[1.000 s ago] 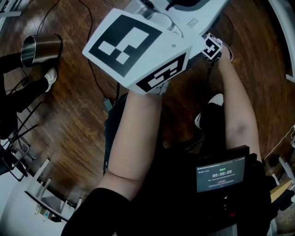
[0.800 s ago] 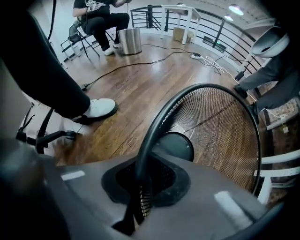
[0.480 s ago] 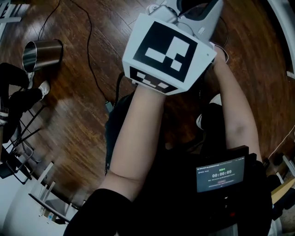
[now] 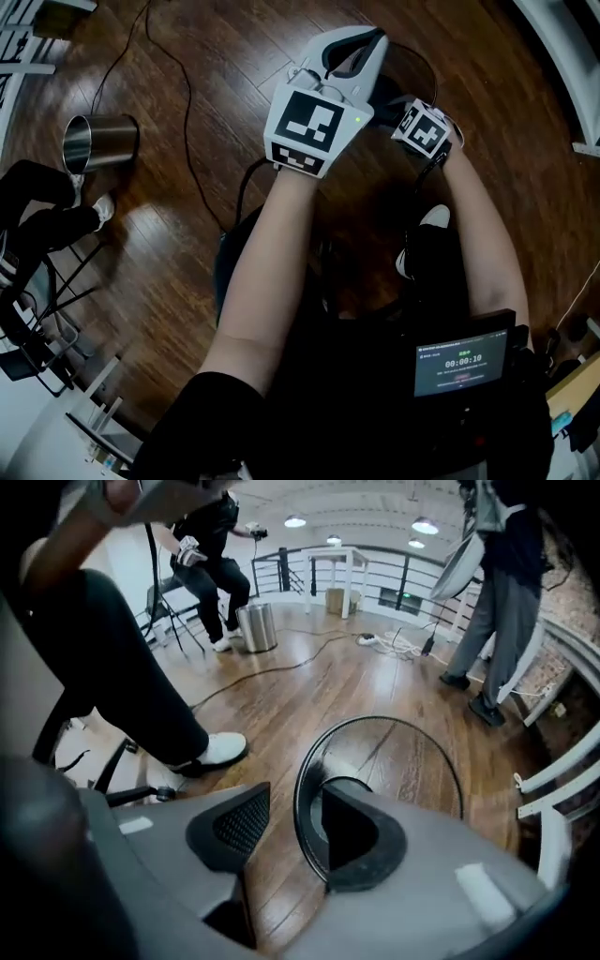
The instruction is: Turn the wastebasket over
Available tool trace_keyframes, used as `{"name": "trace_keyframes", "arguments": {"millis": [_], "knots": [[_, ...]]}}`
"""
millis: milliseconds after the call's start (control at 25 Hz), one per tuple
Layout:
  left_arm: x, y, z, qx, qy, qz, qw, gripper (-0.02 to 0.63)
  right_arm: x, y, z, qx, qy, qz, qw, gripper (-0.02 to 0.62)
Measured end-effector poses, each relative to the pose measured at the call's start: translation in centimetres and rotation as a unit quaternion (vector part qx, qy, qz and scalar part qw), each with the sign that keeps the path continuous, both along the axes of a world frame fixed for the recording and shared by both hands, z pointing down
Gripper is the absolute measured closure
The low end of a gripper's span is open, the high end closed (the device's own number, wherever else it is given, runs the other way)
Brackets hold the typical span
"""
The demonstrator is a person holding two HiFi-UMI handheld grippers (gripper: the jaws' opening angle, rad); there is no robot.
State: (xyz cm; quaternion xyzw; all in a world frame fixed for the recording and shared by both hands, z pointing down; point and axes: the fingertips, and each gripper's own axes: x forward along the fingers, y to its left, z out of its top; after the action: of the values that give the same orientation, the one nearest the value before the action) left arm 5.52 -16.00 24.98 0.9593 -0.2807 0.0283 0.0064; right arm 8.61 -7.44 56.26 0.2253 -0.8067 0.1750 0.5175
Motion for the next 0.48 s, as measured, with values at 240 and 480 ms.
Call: {"name": "trace_keyframes", "arguments": {"millis": [240,480], "knots": [[0.5,0.9,1.1,-0.021,0.001,0.011,0.9997,0.606,-0.5,-2.2,-14.6,0.145,-0.228,0.121,0.955,0.563],[3.7,1.8,2.6,-0.03,-0.012,0.04,0.9987,0.606,3.2,-1.9,-25.9,0.271,-0.349,0.206,0.873,0.571]]}}
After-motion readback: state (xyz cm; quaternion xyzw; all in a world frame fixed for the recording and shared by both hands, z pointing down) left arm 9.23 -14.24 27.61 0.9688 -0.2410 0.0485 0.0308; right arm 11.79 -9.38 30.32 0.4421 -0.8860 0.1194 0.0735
